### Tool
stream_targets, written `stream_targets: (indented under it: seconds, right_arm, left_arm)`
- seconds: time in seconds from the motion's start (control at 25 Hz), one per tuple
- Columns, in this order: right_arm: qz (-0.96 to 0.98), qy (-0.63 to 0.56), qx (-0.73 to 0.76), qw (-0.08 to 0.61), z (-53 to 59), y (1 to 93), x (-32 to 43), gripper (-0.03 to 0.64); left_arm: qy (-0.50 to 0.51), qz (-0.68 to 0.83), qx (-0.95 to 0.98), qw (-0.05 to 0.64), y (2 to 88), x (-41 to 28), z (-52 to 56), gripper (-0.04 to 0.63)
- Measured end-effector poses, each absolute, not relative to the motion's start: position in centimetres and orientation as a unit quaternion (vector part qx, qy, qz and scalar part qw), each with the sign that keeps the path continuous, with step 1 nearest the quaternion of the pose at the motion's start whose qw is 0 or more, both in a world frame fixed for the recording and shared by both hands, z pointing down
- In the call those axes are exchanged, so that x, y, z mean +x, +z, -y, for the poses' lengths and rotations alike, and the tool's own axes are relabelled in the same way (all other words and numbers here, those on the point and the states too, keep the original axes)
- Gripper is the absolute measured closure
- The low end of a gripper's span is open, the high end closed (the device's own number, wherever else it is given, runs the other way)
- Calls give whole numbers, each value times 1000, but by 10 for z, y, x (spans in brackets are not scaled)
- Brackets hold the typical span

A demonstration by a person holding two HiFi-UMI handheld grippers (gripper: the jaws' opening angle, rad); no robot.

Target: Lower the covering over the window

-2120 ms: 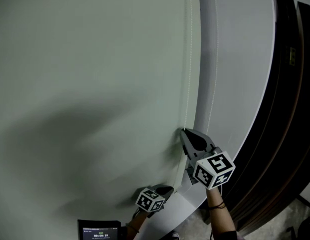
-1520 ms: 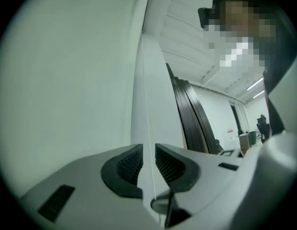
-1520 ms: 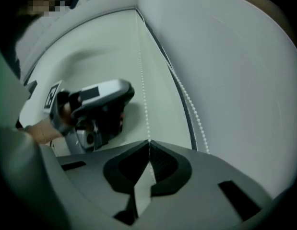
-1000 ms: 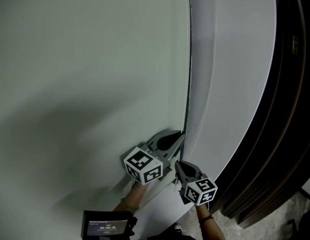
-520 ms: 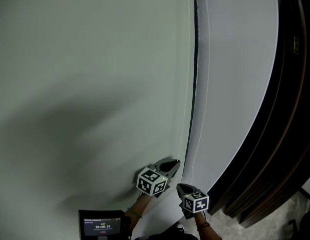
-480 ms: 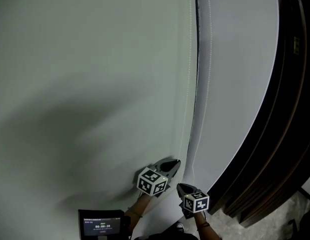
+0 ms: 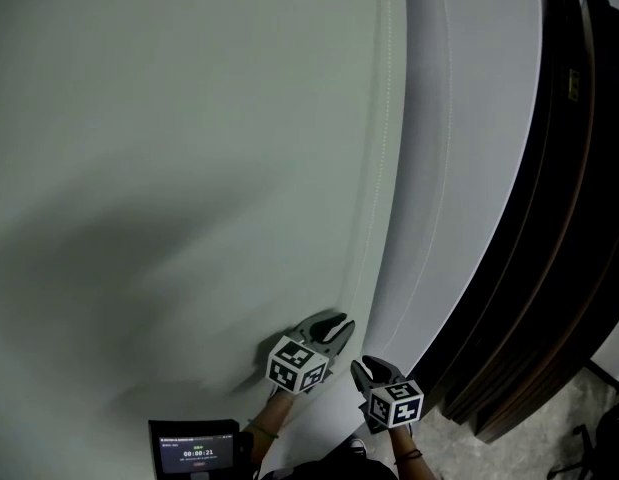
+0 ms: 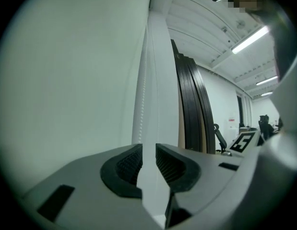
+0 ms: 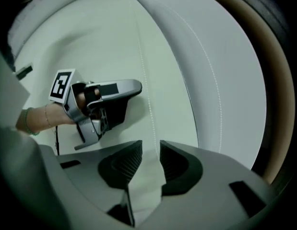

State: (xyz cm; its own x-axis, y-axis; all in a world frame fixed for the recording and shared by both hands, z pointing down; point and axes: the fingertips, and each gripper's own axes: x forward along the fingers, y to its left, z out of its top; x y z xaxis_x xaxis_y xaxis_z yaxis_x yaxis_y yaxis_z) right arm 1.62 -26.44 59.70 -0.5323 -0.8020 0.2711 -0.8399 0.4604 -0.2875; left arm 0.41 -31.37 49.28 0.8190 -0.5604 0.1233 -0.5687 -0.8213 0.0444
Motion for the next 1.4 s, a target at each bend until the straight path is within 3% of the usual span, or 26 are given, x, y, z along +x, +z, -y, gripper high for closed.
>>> stream_targets:
  seconds: [0.28, 0.6, 1.0, 1.4]
  right_arm:
    - [833, 179, 521, -43, 217, 541, 21, 517]
    - [828, 166, 528, -85, 162, 497, 8, 518]
    - [828, 145, 533, -94, 112, 472, 15, 518]
    - [834, 154, 526, -61, 10, 479, 56, 518]
  left_arm:
    - [25, 285, 956, 61, 490, -16, 260, 523]
    - [-4, 257, 961, 100, 493, -21, 195, 524]
    - [-23, 263, 958, 114, 488, -33, 124, 524]
    - [-32, 277, 951, 132, 484, 12, 23, 524]
